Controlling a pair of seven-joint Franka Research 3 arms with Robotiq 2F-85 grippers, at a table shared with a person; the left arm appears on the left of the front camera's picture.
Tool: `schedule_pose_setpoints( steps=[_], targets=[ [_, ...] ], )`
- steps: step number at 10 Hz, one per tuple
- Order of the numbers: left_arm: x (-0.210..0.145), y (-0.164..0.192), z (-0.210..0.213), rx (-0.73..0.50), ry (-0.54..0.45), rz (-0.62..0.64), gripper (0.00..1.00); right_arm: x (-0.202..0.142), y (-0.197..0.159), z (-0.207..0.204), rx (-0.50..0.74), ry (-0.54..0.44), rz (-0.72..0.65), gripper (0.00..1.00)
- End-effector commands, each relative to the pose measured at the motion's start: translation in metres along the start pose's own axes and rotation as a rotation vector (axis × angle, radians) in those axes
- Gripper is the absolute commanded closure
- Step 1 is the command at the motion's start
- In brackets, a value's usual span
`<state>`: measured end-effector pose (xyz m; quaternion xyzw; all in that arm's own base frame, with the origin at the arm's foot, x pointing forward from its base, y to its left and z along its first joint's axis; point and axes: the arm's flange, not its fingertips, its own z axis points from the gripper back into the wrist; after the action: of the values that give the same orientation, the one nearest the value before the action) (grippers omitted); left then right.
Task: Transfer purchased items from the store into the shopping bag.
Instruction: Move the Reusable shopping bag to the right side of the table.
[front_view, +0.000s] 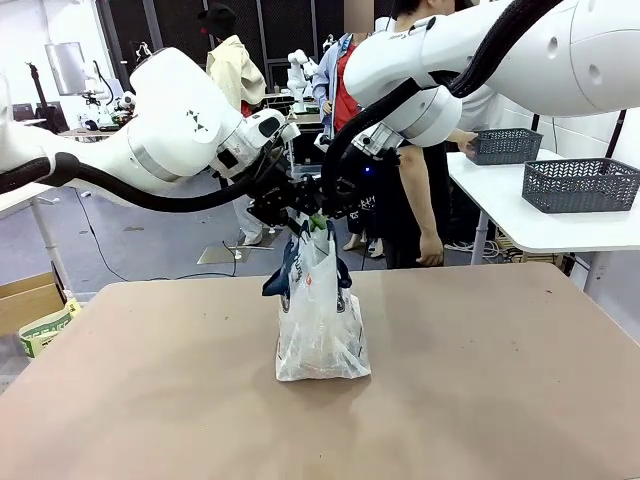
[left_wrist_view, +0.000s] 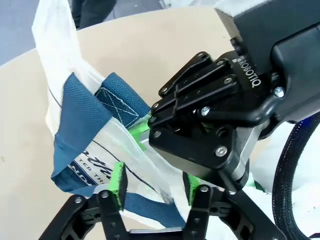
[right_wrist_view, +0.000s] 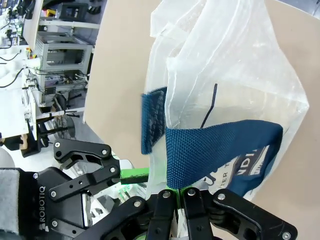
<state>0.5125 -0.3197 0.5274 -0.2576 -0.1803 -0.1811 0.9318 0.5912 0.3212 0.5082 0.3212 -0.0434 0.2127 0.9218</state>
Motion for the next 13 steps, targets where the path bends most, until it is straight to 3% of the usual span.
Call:
schedule_pose_setpoints(
  steps=[1, 13],
  targets=[
    [-0.012, 0.009, 0.004, -0.045, -0.01, -0.006, 0.31, -0.004, 0.0, -0.001, 0.022, -0.003, 0.005, 1.0],
    [-0.017, -0.005, 0.008, -0.111, -0.025, -0.039, 0.31, -0.001, 0.0, -0.004, 0.005, 0.005, -0.001, 1.0]
  ],
)
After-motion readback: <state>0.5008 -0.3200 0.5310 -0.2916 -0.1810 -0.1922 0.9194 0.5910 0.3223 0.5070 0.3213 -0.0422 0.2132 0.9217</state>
